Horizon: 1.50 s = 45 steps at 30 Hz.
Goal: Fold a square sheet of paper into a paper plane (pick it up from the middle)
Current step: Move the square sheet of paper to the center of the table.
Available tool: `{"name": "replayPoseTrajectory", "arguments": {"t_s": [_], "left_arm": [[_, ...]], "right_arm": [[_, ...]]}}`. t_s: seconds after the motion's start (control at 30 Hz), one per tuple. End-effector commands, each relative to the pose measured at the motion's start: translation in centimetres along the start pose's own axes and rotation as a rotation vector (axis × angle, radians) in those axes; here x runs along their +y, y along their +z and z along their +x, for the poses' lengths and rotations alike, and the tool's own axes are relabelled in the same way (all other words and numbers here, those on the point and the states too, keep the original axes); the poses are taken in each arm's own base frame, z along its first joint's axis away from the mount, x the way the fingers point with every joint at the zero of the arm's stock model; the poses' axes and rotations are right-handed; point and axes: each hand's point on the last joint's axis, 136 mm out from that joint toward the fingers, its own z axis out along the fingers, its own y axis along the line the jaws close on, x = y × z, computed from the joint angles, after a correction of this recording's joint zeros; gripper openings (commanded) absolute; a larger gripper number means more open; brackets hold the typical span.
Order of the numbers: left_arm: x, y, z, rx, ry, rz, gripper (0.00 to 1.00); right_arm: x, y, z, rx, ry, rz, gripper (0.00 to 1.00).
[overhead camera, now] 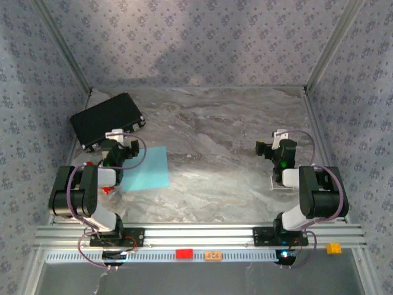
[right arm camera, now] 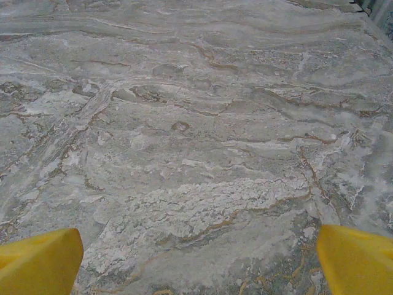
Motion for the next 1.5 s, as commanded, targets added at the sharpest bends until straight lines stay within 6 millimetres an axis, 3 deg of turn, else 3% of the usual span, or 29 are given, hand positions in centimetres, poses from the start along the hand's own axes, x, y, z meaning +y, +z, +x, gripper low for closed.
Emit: {"name": "replayPoseTrajectory", "arguments": {"t_s": [0.0,0.77,1.0,1.23,1.37,1.47], "left_arm": [[-0.1,0.4,-1.3,-0.038,0.001,0.013,1.00],[-0.1,0.3,-1.3,-0.038,0.001,0.014,1.00],[-0.4,-0.5,-2.1,-0.068,0.007,0.035,1.00],[1.0,-2.9,-3.9,-0.042,-0.072,-0.039,1.00],[1.0,-4.8,-5.3,-0.062,-0.136,-0.030,1.00],[2.3,-6.2,-6.2,-0.043,-0.270,-0.098,1.00]], "right_arm": [[-0.1,0.3,-1.0,-0.030,-0.019,0.012,0.99],[-0.2,0.4,-1.0,-0.026,-0.010,0.007,0.99],[0.6,-0.1,-1.3,-0.044,-0.043,-0.004,0.99],[0.0,-1.6,-3.4,-0.009,-0.017,0.041,0.99],[0.2,-3.8,-5.6,-0.034,0.037,0.056,0.99],[1.2,-5.4,-7.2,-0.010,0.142,0.005,0.99]]}}
